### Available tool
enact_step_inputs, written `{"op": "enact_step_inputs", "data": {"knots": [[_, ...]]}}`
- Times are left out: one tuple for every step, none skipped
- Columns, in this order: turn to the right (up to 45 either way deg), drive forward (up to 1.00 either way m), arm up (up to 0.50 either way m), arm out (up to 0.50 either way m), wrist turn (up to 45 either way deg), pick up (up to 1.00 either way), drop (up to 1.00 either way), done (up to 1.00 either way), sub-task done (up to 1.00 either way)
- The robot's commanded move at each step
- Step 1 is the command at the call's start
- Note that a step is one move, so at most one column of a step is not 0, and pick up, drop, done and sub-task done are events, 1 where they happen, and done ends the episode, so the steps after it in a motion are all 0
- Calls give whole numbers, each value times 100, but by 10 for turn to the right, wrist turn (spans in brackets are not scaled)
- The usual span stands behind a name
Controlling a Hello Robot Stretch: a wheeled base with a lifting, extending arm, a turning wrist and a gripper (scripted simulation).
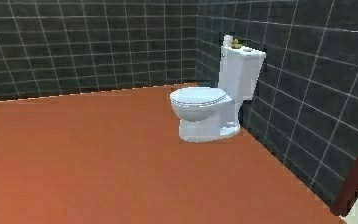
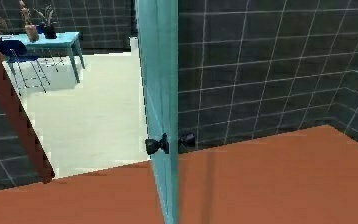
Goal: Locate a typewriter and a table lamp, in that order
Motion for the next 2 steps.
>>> {"op": "enact_step_inputs", "data": {"knots": [[0, 15, 0, 0, 0, 0, 0, 0, 0], [450, 0, 0, 0, 0, 0, 0, 0, 0]]}}
